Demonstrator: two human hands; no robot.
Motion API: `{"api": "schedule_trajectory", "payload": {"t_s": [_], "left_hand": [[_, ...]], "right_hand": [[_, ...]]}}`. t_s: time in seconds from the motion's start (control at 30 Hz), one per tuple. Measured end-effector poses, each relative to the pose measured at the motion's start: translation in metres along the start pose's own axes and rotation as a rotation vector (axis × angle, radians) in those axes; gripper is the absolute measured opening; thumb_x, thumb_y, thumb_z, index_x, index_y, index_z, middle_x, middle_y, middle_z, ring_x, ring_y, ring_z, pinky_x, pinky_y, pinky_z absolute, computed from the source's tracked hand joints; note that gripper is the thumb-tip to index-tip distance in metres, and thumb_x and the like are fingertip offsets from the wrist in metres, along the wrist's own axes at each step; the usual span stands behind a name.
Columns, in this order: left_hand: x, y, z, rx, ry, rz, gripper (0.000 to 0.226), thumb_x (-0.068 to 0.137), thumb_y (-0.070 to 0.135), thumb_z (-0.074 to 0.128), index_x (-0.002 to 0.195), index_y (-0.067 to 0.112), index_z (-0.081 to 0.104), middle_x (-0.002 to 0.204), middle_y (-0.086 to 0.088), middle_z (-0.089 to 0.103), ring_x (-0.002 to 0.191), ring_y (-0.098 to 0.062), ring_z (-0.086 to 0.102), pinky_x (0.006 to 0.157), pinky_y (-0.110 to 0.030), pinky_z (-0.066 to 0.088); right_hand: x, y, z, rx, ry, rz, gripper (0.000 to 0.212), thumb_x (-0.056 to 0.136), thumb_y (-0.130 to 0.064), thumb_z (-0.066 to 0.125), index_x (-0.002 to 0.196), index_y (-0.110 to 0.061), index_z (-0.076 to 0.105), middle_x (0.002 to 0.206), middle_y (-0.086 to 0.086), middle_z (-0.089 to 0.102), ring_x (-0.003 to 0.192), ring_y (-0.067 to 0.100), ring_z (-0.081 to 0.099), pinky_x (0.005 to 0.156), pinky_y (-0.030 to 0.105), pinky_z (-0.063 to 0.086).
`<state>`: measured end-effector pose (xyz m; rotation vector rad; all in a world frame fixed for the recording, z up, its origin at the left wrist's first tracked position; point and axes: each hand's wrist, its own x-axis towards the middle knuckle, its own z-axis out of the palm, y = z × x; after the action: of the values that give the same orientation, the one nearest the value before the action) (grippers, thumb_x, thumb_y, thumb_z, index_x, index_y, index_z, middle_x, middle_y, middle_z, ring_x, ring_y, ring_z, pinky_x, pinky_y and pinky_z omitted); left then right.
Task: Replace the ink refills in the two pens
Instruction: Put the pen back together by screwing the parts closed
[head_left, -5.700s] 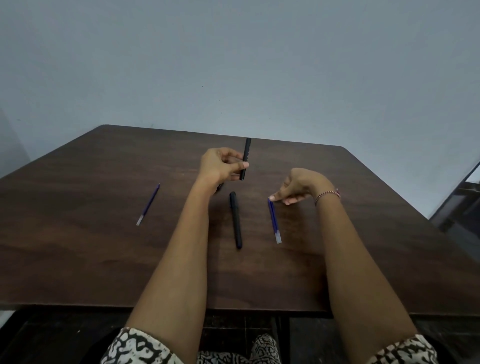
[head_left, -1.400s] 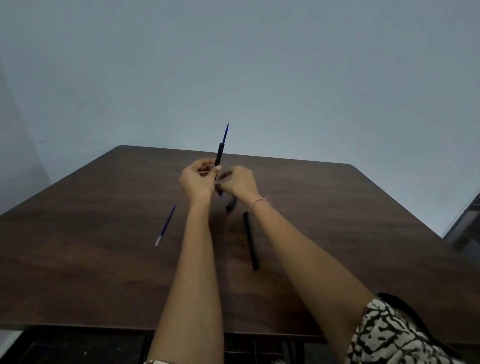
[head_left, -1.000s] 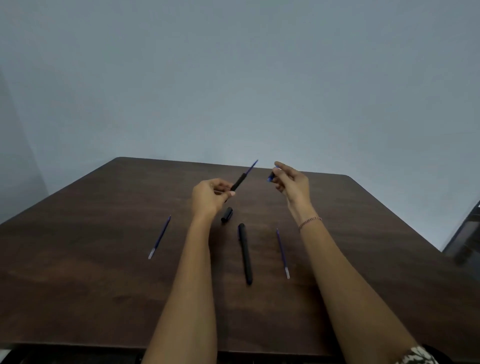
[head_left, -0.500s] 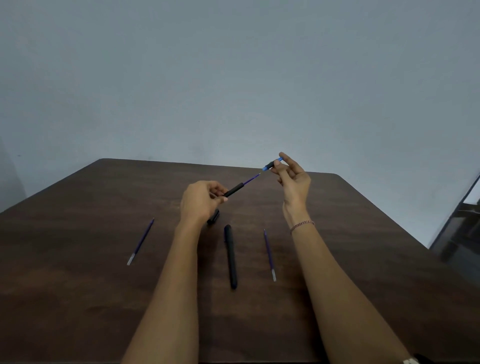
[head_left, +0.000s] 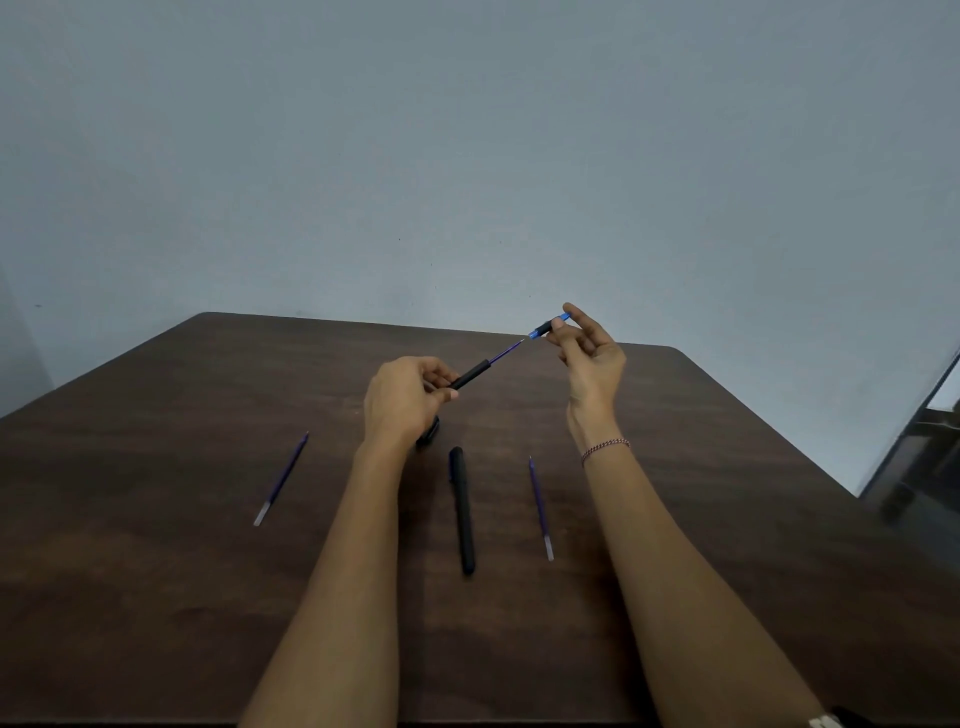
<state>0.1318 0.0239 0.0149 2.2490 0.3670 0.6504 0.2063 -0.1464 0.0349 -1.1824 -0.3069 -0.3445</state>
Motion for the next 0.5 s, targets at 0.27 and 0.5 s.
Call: {"api": "schedule_trajectory", "payload": {"t_s": [0.27, 0.5], "left_hand": [[-0.0008, 0.0006, -0.0002, 0.004, 0.008, 0.016, 0.016, 0.074, 0.02, 0.077, 0.079, 0.032, 0.068, 0.07, 0.017, 0.062, 0.072, -0.002, 0.06, 0.067, -0.025, 0.05], [-0.0004, 0.0018, 0.0004, 0.014, 0.001, 0.017, 0.016, 0.075, 0.02, 0.077, 0.08, 0.033, 0.068, 0.068, 0.018, 0.061, 0.071, 0.0, 0.059, 0.067, -0.024, 0.05]], "right_hand": [[-0.0002, 0.0025, 0.0003, -0.013, -0.004, 0.007, 0.029, 0.084, -0.004, 0.067, 0.113, -0.004, 0.066, 0.066, -0.008, 0.069, 0.068, -0.002, 0.066, 0.079, 0.017, 0.049], [-0.0003, 0.0028, 0.0011, 0.016, -0.018, 0.011, 0.025, 0.085, -0.005, 0.066, 0.11, -0.009, 0.066, 0.062, -0.012, 0.071, 0.068, -0.003, 0.068, 0.062, 0.009, 0.048]]}}
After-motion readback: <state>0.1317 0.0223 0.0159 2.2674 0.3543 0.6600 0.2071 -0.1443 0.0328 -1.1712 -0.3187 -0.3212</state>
